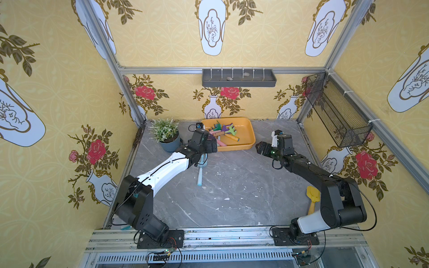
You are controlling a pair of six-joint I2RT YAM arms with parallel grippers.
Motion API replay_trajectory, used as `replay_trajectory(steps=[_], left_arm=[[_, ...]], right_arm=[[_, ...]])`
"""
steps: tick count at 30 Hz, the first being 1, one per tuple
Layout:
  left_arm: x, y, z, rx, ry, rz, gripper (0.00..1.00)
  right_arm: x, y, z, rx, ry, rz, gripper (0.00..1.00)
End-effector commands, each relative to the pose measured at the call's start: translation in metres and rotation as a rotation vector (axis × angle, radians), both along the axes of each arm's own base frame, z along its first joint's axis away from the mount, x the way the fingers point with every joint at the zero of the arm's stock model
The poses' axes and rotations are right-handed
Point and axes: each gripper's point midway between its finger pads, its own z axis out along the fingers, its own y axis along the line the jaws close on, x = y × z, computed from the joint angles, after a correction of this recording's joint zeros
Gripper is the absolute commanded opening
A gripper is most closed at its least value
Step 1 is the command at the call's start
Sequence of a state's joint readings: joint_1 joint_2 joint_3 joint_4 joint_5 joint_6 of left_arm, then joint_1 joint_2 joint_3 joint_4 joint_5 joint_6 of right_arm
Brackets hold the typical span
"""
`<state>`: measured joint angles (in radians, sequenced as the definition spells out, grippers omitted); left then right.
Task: Take the hand rake out of the storage box
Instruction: Move the storage box to the center of the board, then pick up the rake from the storage box.
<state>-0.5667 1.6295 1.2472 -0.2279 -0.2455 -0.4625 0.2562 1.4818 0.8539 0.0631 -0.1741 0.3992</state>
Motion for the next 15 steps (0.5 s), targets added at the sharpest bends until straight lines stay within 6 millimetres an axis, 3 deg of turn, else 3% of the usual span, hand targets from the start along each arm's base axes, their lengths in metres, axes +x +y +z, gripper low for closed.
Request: replay_trajectory(steps=[1, 9, 15], left_arm=[[0.021, -0.002, -0.015, 0.094, 0.016, -0.025, 1.00], [0.070, -0.035, -0.071, 0.129, 0.116, -0.094, 0.99], [0.082, -0.044, -0.103, 0.142, 0.190, -0.131, 0.94]], right_arm=[[0.002, 0.000, 0.007, 0.006, -0.038, 0.000, 0.97], [-0.001, 0.001, -0.002, 0.000, -0.017, 0.007, 0.97], [-0.003, 0.001, -0.008, -0.006, -0.006, 0.012, 0.97]])
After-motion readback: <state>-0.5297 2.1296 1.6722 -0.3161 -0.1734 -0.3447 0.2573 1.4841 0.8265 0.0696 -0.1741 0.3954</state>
